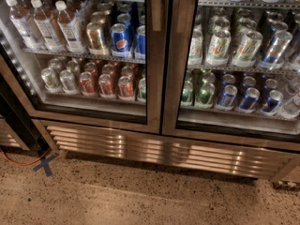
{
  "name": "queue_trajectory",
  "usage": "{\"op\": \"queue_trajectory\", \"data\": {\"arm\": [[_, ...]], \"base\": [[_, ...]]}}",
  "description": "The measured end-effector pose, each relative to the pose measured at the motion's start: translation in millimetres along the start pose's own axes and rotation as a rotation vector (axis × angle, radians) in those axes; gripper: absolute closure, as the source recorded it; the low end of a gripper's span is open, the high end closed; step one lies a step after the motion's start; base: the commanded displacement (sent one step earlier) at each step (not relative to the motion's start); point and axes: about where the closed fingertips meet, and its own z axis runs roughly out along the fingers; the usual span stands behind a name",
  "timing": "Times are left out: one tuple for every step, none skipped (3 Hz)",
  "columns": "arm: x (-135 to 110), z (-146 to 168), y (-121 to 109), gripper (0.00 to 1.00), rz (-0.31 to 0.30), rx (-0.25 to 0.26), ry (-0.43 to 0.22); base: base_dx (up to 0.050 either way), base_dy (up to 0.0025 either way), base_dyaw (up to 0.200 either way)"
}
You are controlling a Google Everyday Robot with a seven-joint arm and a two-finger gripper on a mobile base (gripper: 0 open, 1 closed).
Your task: Open right fridge door
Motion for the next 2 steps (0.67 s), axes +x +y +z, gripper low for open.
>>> {"op": "queue_trajectory", "data": {"arm": [[0.4,1.3,0.5,1.0,0.001,-0.008,-0.003],[0.4,1.4,0.6,1.0,0.001,-0.008,-0.003]], "base": [[0.0,0.0,0.0],[0.0,0.0,0.0]]}}
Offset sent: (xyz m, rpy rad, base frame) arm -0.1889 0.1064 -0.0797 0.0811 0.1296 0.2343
